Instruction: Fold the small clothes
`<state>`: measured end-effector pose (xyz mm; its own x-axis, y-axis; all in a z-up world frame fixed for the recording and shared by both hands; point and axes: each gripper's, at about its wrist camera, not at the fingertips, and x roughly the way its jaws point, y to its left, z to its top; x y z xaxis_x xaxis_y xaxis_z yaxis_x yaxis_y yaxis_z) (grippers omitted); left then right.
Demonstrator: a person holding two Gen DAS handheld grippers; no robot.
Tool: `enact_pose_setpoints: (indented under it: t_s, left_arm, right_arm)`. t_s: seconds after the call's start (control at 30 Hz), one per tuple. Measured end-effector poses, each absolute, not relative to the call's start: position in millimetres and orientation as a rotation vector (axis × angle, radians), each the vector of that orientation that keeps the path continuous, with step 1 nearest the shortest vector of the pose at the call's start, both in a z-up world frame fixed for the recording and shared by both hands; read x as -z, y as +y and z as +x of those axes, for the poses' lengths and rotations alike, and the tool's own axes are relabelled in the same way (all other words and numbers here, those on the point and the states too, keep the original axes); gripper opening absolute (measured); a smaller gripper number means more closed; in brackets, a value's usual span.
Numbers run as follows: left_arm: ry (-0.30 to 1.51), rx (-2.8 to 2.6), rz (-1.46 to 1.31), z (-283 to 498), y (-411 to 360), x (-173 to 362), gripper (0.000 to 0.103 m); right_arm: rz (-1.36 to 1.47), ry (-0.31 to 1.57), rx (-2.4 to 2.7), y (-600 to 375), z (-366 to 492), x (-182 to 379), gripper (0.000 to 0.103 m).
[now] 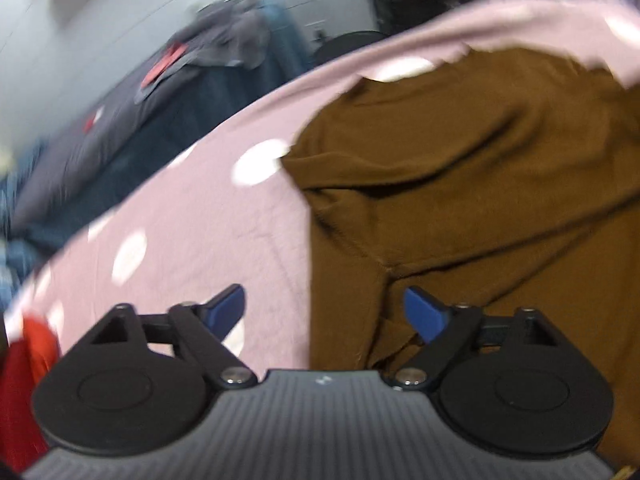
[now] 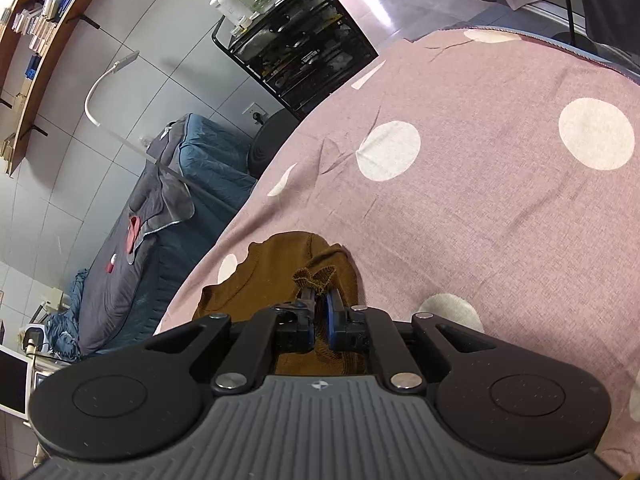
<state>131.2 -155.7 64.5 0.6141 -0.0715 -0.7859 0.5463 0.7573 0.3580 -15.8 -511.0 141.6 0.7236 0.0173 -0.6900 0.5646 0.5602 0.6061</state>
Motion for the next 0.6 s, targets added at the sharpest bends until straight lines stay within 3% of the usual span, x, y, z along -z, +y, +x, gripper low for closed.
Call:
enact_pose_setpoints:
  t_s: [0.13,0.33,0.4,0.5,0.6]
  left_arm:
    - [0.840,0.380,0.787,130.2,-177.2,-38.8,0.073]
    - [0.806,0.254,0.771,157.2,-183.1,-31.1,0.075]
    - [0.818,0.145,0.690,174.8,-171.9,-36.2,0.075]
    - [0.910,0.011,0.413,200.3,-128.0,-48.0,0.085]
    - [0.989,-0.077,0.217,217.0,-82.3,-47.5,0.086]
  right_arm:
    - [0.936,0.720,0.352,-509.6,-17.0,-139.9,0.011]
    - [0.943,0.744,0.342,-505.8,-17.1,-137.0,0.011]
    - [0.957,0.749,0.339,-504.0,-16.3,-134.7,0.011]
    - [1.014,0.748,0.356,-503.2,-16.3,-128.3,0.011]
    - [1.066,0.757,0.360,-500.8,-13.8,-118.7,0.011]
